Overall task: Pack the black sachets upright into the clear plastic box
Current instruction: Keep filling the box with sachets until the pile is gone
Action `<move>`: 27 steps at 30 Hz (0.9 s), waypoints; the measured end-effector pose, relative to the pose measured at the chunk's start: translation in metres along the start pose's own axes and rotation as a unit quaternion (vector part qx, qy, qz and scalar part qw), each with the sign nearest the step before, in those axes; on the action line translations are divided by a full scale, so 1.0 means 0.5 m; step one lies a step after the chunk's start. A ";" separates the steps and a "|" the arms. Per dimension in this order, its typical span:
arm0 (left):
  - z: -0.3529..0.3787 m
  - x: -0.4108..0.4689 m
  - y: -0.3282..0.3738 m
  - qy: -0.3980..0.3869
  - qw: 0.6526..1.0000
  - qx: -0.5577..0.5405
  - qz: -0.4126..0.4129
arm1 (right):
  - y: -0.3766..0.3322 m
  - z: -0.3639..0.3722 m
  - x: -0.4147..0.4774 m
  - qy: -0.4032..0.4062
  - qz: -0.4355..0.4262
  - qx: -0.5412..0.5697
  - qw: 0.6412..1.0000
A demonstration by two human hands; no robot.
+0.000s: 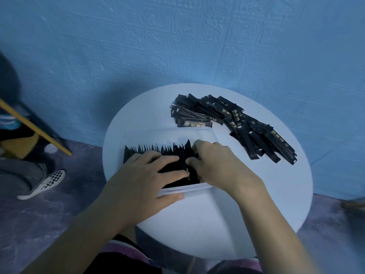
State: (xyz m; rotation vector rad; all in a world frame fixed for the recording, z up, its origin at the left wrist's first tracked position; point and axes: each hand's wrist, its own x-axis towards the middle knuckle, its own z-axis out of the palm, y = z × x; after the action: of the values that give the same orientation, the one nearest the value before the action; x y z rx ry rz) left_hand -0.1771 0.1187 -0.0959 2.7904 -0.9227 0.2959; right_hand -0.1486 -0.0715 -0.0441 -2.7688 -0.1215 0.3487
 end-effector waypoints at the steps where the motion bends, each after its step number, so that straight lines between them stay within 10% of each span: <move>1: -0.002 -0.001 -0.005 -0.005 1.000 0.008 0.008 | 0.002 -0.003 0.001 -0.012 0.004 0.025 1.000; 27: -0.005 0.005 -0.006 0.005 1.000 -0.001 0.030 | 0.010 -0.023 0.017 -0.069 0.031 0.049 0.996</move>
State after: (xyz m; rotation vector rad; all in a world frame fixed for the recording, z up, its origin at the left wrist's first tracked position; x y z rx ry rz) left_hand -0.1738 0.1202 -0.0932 2.7600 -1.0054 0.3162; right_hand -0.1373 -0.0786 -0.0374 -2.6547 -0.0522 0.5474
